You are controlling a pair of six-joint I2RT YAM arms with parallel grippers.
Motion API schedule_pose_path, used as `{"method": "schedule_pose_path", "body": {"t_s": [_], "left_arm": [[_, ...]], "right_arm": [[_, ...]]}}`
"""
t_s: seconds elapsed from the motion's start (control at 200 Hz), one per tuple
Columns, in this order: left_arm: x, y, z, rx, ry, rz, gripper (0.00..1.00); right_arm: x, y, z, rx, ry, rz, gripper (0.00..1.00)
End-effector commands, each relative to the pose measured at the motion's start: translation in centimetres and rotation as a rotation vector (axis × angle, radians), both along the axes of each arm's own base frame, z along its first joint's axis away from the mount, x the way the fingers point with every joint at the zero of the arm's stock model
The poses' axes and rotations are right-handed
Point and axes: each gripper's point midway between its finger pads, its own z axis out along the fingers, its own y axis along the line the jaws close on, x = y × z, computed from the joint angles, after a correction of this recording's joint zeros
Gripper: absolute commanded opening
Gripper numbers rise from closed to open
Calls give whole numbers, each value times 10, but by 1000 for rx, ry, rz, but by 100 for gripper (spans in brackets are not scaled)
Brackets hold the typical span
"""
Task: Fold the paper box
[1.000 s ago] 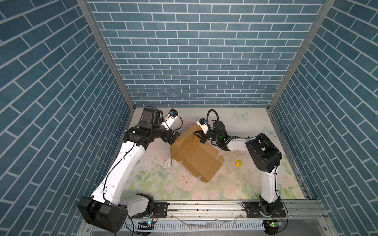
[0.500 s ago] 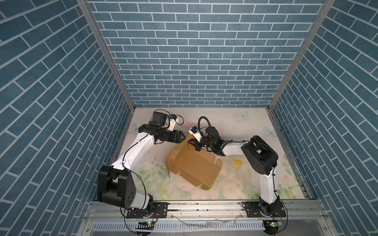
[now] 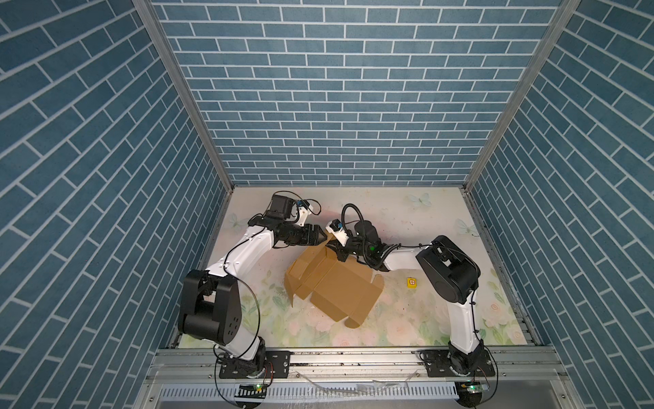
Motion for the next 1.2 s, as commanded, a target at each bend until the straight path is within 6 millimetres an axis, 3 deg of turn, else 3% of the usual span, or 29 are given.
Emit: {"method": "schedule_pose_path", "body": {"t_s": [0.0,0.335,0.465,0.755,0.995,1.195], "left_arm": [[0,1,-15,18,39,9,81],[7,-5,-6,-23,55,14,75],[9,-6,-19,-25,87,24,73],[6,3,-40,38,111,43,67],[4,5,-41,51,108,41,64],[4,5,-40,47,105,38,64]], "right_arm": [[-5,5,-16,-21,-12,24,4],[-11,8,-20,-12,-9,25,4],[-13,10,-29,-8,5,30,4],[-14,9,-30,-18,7,24,5],[-12,2,-21,-17,-17,-6,17],[-11,-4,-29,-22,-17,-39,15]]}}
